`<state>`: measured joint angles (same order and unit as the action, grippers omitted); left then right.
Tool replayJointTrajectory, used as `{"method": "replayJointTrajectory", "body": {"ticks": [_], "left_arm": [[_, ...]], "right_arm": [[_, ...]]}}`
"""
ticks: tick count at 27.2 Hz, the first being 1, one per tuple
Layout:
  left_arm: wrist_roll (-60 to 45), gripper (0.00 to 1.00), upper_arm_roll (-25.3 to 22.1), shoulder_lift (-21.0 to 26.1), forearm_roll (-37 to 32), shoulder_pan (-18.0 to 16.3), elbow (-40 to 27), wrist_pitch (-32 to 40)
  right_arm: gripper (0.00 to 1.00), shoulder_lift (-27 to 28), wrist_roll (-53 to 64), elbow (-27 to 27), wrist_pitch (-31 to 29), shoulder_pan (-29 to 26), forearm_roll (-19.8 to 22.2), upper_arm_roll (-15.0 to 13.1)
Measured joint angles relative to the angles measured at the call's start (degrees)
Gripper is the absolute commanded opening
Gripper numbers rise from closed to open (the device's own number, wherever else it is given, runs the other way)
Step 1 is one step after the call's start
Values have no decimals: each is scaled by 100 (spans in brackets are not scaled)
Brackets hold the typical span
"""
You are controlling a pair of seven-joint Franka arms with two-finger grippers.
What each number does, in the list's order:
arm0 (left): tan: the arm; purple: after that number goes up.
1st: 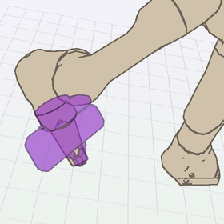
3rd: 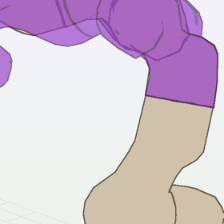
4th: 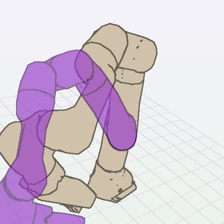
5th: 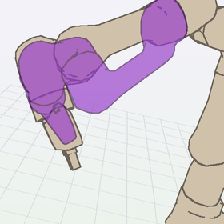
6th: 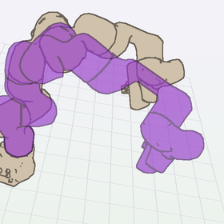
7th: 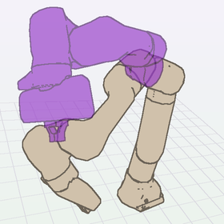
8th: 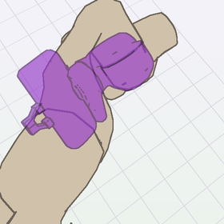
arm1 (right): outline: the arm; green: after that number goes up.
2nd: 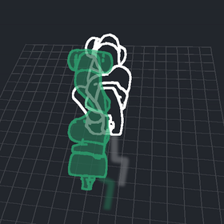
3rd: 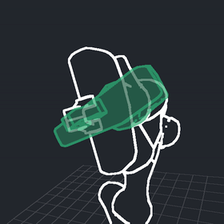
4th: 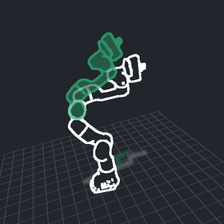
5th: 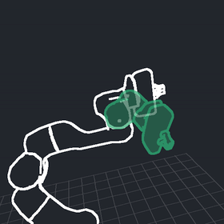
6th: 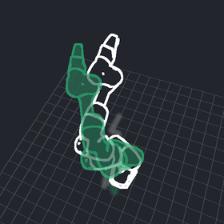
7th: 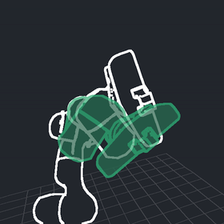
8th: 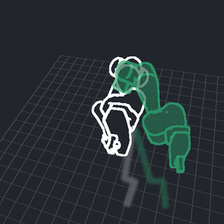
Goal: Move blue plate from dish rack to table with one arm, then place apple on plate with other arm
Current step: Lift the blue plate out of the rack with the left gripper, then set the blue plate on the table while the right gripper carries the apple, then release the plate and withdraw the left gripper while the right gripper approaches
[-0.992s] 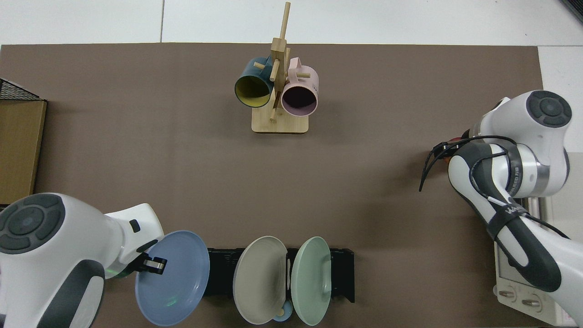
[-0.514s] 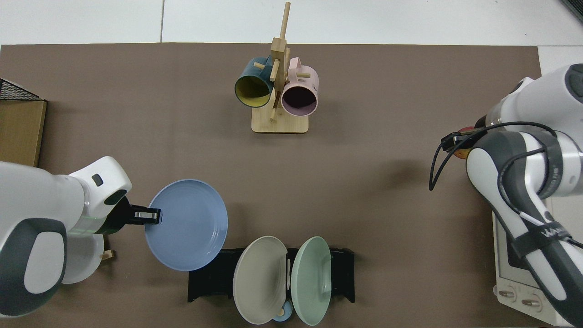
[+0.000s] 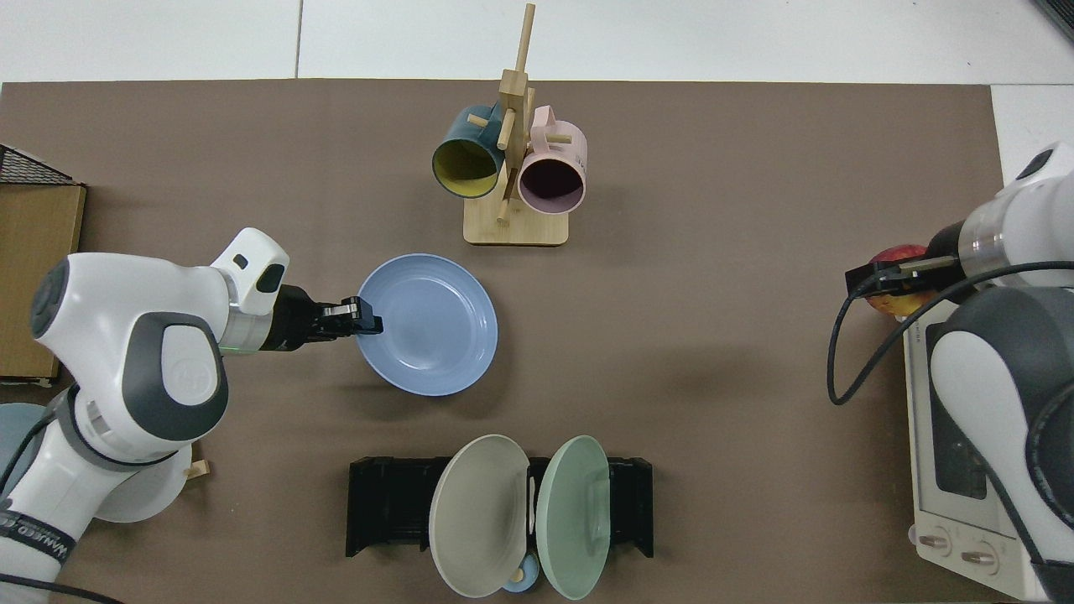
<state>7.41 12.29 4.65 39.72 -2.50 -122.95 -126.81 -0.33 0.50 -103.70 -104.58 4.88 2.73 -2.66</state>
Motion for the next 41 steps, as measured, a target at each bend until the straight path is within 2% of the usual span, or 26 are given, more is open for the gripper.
{"method": "replayJointTrajectory", "body": {"ticks": [10, 13, 18, 21, 26, 32, 35, 37, 39, 41], "left_arm": [[-10, 3, 750, 445, 4, 85, 51, -830], [29, 14, 819, 467, -236, 91, 48, -826], [31, 44, 876, 463, -475, 90, 49, -824], [38, 56, 898, 464, -588, 91, 33, -819], [23, 60, 918, 464, -991, 91, 23, -793], [-212, 60, 917, 443, -1535, 91, 154, -364], [-496, 65, 903, 390, -2055, 84, 417, 86], [-685, 73, 885, 322, -2492, 73, 701, 538], [-813, 88, 864, 259, -2928, 61, 1021, 1002], [-886, 92, 842, 188, -3320, 50, 1335, 1435]], "right_arm": [[0, 38, -191, -192, -6, -3, -8, 155], [0, 38, -446, -213, -15, -1, -8, 293], [0, 42, -895, -313, -219, 2, -10, 616], [0, 66, -1170, -401, -369, 2, -11, 805], [0, 149, -1563, -535, -738, 4, -13, 1167], [0, 276, -2044, -586, -1003, 6, -80, 1574], [0, 381, -2258, -586, -1159, 8, -86, 1751], [0, 474, -2386, -584, -1246, 8, -85, 1845], [0, 570, -2521, -577, -1328, 7, -84, 1935], [0, 666, -2691, -567, -1403, 7, -79, 2035]]}}
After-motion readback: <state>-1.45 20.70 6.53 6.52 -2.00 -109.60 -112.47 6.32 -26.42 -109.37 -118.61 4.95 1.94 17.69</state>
